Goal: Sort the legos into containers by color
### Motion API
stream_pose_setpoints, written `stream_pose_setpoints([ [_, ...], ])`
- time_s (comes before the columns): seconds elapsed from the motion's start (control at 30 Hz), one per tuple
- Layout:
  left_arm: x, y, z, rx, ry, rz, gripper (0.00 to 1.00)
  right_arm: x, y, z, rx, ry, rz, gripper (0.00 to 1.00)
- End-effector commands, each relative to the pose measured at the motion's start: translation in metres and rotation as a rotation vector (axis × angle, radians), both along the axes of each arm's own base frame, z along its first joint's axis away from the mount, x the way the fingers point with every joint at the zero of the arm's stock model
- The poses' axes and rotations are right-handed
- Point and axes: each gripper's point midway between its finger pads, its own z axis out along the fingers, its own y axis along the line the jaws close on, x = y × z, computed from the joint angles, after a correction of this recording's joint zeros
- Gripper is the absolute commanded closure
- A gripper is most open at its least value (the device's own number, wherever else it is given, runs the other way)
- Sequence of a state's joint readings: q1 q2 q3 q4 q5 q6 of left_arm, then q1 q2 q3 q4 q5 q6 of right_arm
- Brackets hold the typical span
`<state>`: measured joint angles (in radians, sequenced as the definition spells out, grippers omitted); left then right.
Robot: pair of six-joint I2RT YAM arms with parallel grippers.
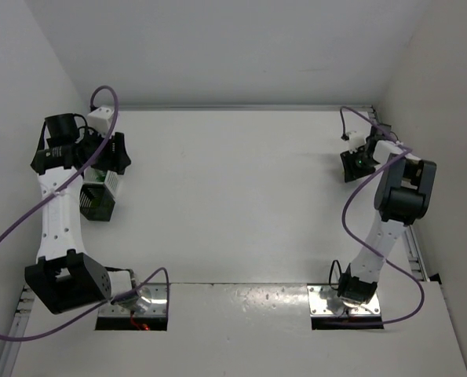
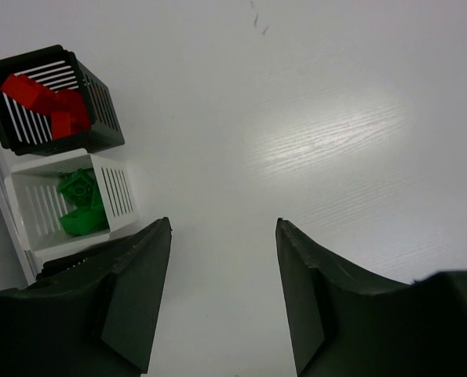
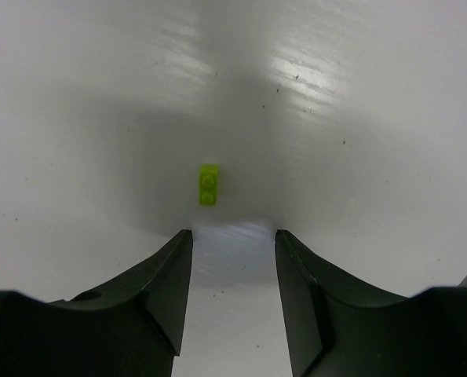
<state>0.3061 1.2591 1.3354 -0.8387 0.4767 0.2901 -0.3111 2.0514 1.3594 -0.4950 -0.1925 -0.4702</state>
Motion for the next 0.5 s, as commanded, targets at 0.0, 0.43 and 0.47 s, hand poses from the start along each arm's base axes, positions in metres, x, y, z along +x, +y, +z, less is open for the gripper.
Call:
stream_pose_setpoints([
  [0.0, 0.008, -0.007, 0.016, -0.022, -0.035, -0.024, 0.38, 0.029, 0.001, 0.009, 0.0, -0.075, 0.003, 0.53],
  [0.43, 0.01, -0.006, 0.01, -0.042, -0.011, -0.013, 0.37, 0.041, 0.014, -0.013, 0.006, -0.045, 0.017, 0.76],
  [0.47, 0.01, -0.006, 0.01, -0.042, -0.011, -0.013, 0.37, 0.041, 0.013, -0.013, -0.002, -0.043, 0.013, 0.79],
])
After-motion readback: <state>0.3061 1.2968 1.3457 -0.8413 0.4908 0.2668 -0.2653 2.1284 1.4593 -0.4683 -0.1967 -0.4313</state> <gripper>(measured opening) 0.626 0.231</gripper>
